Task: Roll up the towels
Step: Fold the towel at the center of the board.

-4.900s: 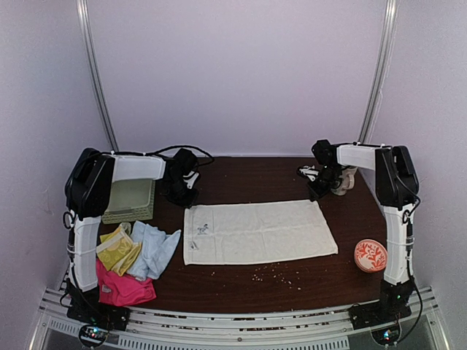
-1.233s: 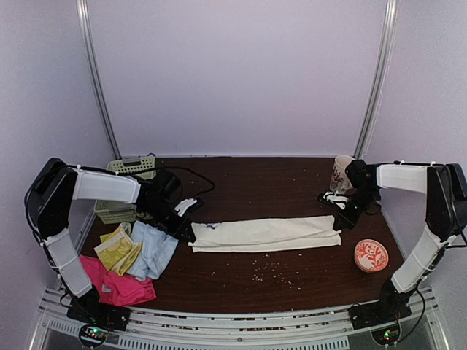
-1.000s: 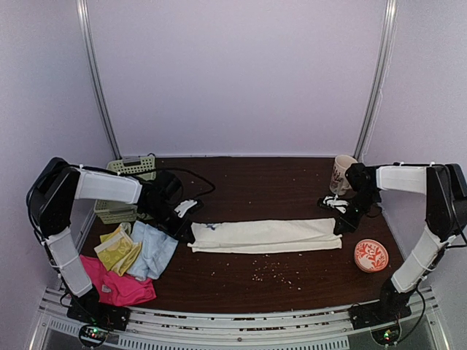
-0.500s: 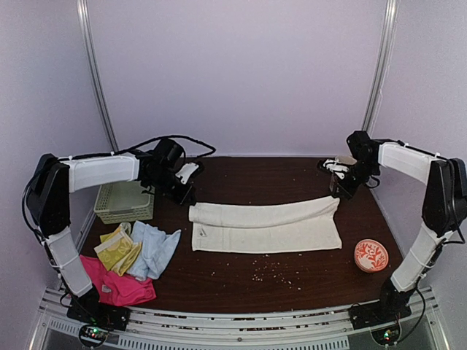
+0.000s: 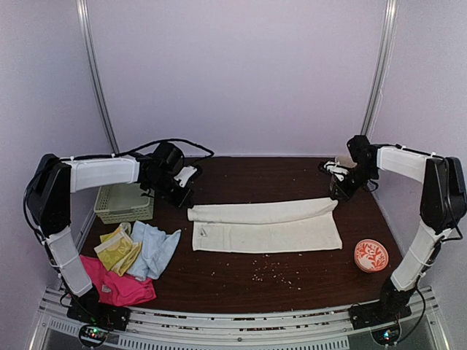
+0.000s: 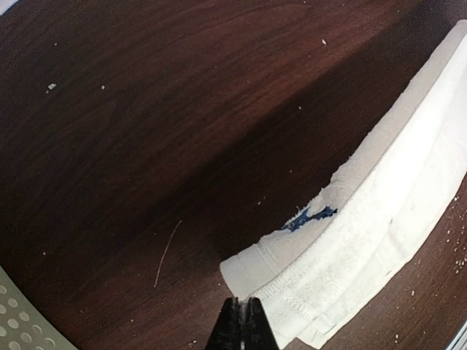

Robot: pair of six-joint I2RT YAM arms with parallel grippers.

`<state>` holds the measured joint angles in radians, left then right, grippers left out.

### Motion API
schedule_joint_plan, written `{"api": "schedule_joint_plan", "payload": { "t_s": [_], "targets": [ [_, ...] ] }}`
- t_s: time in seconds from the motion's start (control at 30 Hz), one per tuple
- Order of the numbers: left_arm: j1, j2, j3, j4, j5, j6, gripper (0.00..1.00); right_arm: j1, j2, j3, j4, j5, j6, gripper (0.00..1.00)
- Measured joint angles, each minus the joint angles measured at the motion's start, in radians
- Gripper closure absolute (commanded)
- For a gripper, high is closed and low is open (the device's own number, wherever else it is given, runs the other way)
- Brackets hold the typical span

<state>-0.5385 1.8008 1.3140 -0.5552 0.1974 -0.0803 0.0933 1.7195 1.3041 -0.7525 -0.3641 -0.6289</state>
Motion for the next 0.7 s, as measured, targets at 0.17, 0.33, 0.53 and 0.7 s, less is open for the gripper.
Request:
{"api": "schedule_joint_plan", "payload": {
  "t_s": [0.17, 0.33, 0.53, 0.7],
  "targets": [
    [0.0, 0.001, -0.026, 0.002, 0.026, 0.0, 1.0, 0.0, 0.0, -0.085, -0.014, -0.048, -0.017, 1.0],
    [0.0, 0.014, -0.014, 0.008, 0.017, 0.009, 1.0, 0.0, -0.007, -0.112, -0.01, -0.055, -0.017, 1.0],
    [0.007, 0.127, 0.142, 0.047, -0.071, 0.021, 1.0, 0.0, 0.001, -0.046, 0.068, -0.013, 0.068, 1.0],
    [0.026, 0.198, 0.234, 0.102, -0.127, 0.021, 1.0, -0.001, 0.045, 0.039, 0.199, 0.037, 0.147, 1.0]
  ]
}}
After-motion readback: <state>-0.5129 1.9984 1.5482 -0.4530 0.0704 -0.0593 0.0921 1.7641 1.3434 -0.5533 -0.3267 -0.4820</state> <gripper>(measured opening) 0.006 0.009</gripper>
